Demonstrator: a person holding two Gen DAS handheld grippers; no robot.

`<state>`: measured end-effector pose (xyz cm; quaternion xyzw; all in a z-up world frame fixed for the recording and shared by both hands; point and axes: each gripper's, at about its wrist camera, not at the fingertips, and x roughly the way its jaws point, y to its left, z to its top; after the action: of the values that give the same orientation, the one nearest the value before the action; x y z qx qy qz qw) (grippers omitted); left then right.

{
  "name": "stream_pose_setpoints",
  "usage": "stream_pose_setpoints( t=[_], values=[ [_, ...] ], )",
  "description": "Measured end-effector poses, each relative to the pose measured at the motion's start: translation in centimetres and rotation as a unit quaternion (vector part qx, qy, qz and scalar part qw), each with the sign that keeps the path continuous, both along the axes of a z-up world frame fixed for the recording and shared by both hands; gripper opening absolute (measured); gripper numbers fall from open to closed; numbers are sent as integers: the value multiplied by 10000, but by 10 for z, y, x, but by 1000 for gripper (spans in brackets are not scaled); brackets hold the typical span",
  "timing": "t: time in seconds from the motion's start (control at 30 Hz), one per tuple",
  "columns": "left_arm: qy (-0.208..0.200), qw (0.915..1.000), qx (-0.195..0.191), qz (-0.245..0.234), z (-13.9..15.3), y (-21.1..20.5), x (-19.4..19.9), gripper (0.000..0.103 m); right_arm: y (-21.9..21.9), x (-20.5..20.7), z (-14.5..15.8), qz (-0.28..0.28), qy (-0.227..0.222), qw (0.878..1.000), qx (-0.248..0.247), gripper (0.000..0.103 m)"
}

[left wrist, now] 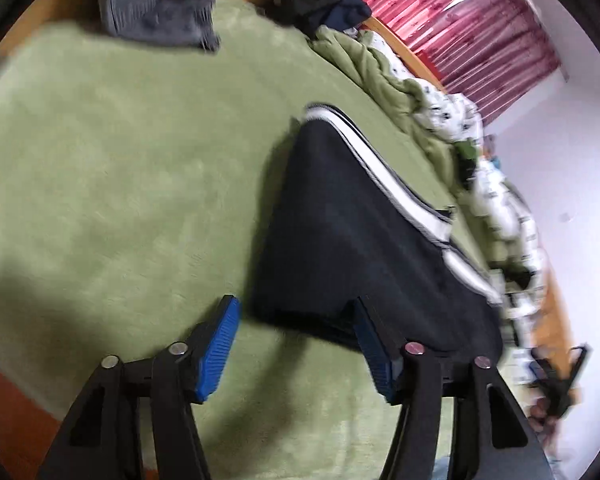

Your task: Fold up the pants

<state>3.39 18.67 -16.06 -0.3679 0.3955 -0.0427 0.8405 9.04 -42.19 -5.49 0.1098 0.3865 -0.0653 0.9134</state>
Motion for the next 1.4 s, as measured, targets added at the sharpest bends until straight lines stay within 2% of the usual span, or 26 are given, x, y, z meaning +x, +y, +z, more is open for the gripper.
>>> stream_pose_setpoints(
  t=[0.03, 0.13, 0.27, 0.3, 0.33, 0.4, 0.47, 0.5, 0.53, 0.57, 0.6, 0.67, 0.73, 0.8, 0.83, 0.9, 0.97, 1.03, 1.1, 1.2, 1.3, 1.4],
  values=[
    [-35, 9994, -346, 2, -6, 3, 2, 60, 10, 0, 4, 66, 1, 10000, -28, 65],
    [-131, 9965, -806, 171, -17, 6, 7, 61, 40, -2, 19, 287, -51, 9995, -150, 65],
    [-120, 9972, -660, 326, -21, -4, 15, 59, 72, -4, 34, 622, -64, 9979, -169, 65],
    [-34, 9980, -522, 363, -20, -7, 17, 54, 83, -3, 38, 713, -47, 9972, -203, 65],
    [40, 9985, -390, 372, -18, -9, 17, 37, 90, -3, 40, 764, -28, 9968, -243, 65],
    [63, 9991, -382, 151, -13, -9, 17, 17, 104, -2, 45, 841, -7, 9961, -269, 65],
    [-57, 9971, -670, 354, -3, 0, 9, 15, 114, -2, 48, 922, 25, 9955, -227, 65],
    [-111, 9972, -647, 370, -1, 0, 7, 16, 118, -1, 49, 941, 40, 9953, -223, 64],
    [-7, 9985, -431, 340, -2, -2, 10, 18, 122, -2, 50, 977, 22, 9950, -204, 62],
    [333, 9986, -224, 348, -9, -6, 16, 21, 124, -3, 51, 1008, 7, 9947, -180, 61],
    [520, 9975, -284, 383, -16, -6, 19, 21, 127, -4, 50, 1079, -1, 9941, -132, 61],
    [497, 9958, -580, 497, -15, 0, 18, 21, 129, -4, 46, 1124, 76, 9936, -90, 60],
    [373, 9977, -327, 467, 3, -3, 18, 17, 129, -7, 43, 1181, 151, 9928, -83, 59],
    [243, 9985, 242, 437, 31, -18, 21, 16, 125, -9, 43, 1224, 158, 9923, -112, 59],
    [191, 9969, 646, 399, 47, -30, 23, 16, 123, -9, 45, 1219, 136, 9923, -149, 59],
    [51, 9890, 1457, 240, 79, -58, 31, 15, 116, -10, 47, 1186, 10, 9926, -271, 60],
    [-161, 9774, 2109, -6, 112, -92, 41, 15, 109, -12, 47, 1088, -180, 9932, -372, 60],
    [-322, 9689, 2441, -251, 135, -114, 50, 14, 94, -15, 38, 985, -296, 9942, -331, 60],
    [-527, 9582, 2761, -538, 157, -151, 61, 14, 80, -15, 24, 982, -89, 9947, -302, 60],
    [-797, 9448, 3005, -1038, 168, -208, 69, 14, 53, -18, 5, 892, 279, 9951, -325, 59],
    [-883, 9417, 2830, -1588, 160, -262, 75, 14, 26, -27, 3, 678, 186, 9968, -378, 59],
    [-853, 9381, 2647, -2066, 132, -309, 77, 13, -3, -32, 1, 315, 127, 9994, -28, 59]
  ],
)
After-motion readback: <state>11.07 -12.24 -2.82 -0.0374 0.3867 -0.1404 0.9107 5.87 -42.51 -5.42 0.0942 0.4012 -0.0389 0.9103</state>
